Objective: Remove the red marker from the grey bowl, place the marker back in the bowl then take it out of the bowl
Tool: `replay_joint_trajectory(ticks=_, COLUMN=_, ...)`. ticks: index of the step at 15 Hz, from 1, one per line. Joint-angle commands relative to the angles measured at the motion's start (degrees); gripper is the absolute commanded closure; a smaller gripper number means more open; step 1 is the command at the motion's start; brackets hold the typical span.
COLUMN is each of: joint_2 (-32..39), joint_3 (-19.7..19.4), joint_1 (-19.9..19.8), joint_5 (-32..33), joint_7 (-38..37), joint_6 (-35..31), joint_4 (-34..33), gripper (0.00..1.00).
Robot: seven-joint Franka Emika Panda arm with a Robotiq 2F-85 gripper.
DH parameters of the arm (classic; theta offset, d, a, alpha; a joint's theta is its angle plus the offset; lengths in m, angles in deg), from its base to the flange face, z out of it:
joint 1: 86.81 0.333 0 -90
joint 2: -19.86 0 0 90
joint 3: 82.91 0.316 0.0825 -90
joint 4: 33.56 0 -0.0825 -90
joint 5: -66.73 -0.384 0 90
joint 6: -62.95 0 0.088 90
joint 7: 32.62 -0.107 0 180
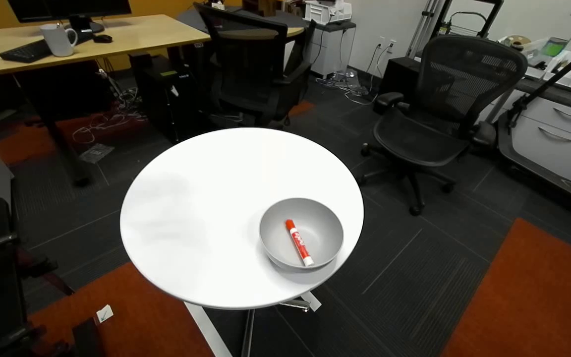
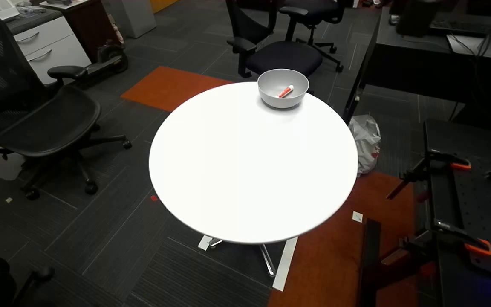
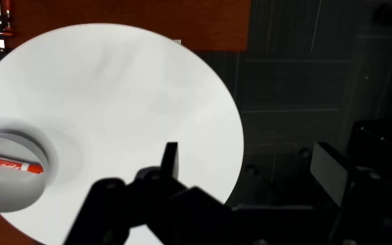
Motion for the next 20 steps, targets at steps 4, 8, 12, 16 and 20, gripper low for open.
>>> replay_joint_trajectory(ticks=4, joint_2=7.93, joint_3=-1.05, joint_1=-7.18, joint_5=3.20, joint_7=-13.23, joint_6=-7.81, joint_4=-6.18, gripper=0.00)
replay_joint_trajectory(ticks=8, joint_2=13.84, joint_3=-2.79, joint_1=-9.97, joint_5=3.07, joint_7=-21.53, joint_6=-10.59, joint_4=-10.69, gripper=0.00)
replay_joint_trajectory(ticks=12, joint_2=19.15, joint_3=-4.85, joint_1=-11.59, joint_5=3.82, joint_7=-30.89, joint_6=-13.24, joint_4=-13.88, gripper=0.00)
replay_joint_trajectory(ticks=16, joint_2=23.34, joint_3=-7.81, joint_1=-12.55, joint_5=5.36, joint_7=-40.39, joint_6=-16.52, joint_4=-14.48, gripper=0.00)
replay_joint_trajectory(ticks=20, joint_2=26.53, joint_3=-10.72, joint_1=-12.68, joint_5=8.27, joint_7=-51.59, joint_6=-19.47, joint_4=-13.52, gripper=0.00)
